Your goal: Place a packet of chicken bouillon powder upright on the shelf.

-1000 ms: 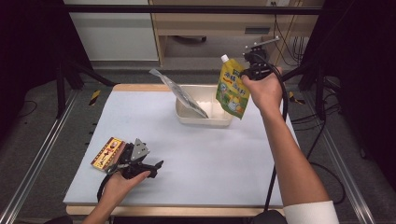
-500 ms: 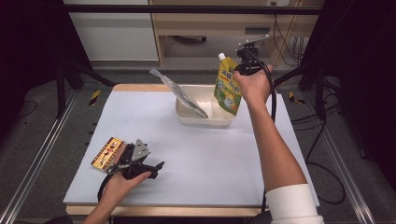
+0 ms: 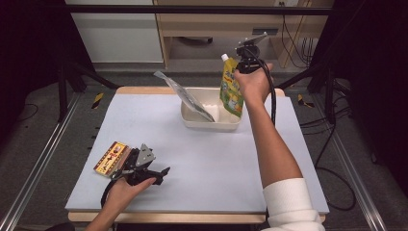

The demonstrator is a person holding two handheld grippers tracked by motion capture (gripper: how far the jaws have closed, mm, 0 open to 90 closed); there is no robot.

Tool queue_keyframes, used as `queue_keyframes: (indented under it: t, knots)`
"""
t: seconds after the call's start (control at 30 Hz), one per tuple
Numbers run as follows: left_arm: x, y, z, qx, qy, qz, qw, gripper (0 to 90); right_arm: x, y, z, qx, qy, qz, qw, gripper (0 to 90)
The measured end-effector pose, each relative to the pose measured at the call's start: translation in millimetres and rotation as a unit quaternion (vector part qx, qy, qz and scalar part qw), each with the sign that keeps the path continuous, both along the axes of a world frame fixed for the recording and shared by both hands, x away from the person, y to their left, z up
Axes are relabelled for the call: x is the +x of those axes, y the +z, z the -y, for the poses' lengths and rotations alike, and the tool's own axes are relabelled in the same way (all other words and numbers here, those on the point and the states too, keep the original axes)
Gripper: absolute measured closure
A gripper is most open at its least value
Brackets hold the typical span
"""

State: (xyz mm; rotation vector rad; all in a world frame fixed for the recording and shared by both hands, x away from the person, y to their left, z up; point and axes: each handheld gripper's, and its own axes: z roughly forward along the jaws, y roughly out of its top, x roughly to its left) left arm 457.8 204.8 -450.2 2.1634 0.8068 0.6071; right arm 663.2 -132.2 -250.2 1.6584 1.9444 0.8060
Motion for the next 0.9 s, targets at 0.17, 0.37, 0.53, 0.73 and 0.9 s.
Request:
queue_keyframes:
  t: [0.17, 0.37, 0.53, 0.73, 0.9]
  knots:
    - [-0.7, -0.2, 1.5, 0.002, -0.003, -0.001, 1.0000, 7.8, 3.6, -1.5, -8.5, 0.008, 0.006, -0.004, 0.9999, 90.0]
    - [-1.0, -1.0, 3.2, 0.006, -0.007, -0.001, 1.0000, 7.9, 3.6, -1.9, -21.2, 0.018, 0.009, -0.003, 0.9998, 90.0]
    - [-0.8, -0.5, 2.9, 0.008, -0.008, 0.000, 0.9999, 7.8, 2.6, -4.2, -25.9, 0.032, 0.007, 0.003, 0.9995, 90.0]
    - [-0.2, -1.5, 3.7, 0.013, -0.009, -0.003, 0.9999, 7.8, 1.0, -9.7, -25.6, 0.056, -0.003, 0.018, 0.9983, 90.0]
    - [-0.8, -2.4, 6.5, 0.018, -0.014, -0.002, 0.9997, 7.7, -1.0, -15.3, -29.4, 0.067, 0.000, 0.026, 0.9974, 90.0]
